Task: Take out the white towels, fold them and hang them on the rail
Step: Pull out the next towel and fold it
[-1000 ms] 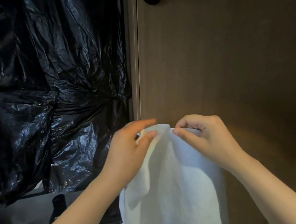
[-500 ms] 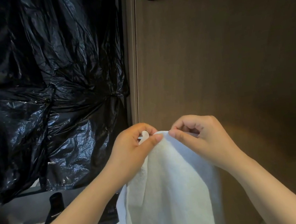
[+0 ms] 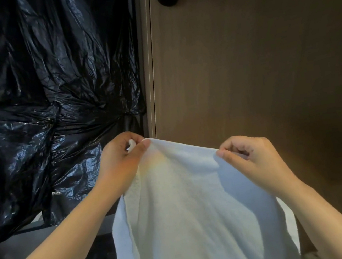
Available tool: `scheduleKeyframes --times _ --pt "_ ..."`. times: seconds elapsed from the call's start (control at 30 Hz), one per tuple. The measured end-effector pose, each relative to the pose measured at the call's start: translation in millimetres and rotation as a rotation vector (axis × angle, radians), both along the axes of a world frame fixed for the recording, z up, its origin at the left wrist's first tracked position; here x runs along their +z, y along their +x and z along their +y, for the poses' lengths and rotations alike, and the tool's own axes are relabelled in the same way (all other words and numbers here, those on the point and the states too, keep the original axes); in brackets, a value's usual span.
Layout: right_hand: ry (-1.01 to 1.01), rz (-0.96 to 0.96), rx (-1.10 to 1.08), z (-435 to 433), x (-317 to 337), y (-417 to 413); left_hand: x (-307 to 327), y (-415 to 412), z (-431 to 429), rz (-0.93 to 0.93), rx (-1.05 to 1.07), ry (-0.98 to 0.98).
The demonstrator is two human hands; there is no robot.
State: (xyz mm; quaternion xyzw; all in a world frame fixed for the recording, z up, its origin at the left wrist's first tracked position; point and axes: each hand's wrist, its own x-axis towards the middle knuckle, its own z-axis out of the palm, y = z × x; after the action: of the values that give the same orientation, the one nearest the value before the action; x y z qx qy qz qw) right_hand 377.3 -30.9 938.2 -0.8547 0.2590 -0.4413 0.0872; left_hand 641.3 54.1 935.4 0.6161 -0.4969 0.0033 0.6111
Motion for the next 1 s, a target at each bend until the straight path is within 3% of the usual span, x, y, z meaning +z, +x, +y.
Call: scheduleKeyframes --times 0.43,0.57,0.7,0.83,1.0 --pt "0.019 0.064 -0.05 -7.6 -5.5 -0.5 -9.7 14.8 -1.1 -0.12 0.085 0.12" --pt "-0.001 0.082 0.009 0.1 -3.8 10.1 -14.8 2.8 8.1 -0.154 -0.016 0.085" --pt "-0.012 0.066 0.1 11.7 5.3 27.6 -19.2 -23.2 19.2 -0.311 -0.197 0.082" --pt "-0.001 0.066 0.106 21.3 12.1 39.2 -23.7 -37.9 24.0 -0.186 -0.405 0.111" --pt "0.057 0.102 0.023 19.9 14.8 42.6 -27.9 -33.9 24.9 0.011 -0.429 0.058"
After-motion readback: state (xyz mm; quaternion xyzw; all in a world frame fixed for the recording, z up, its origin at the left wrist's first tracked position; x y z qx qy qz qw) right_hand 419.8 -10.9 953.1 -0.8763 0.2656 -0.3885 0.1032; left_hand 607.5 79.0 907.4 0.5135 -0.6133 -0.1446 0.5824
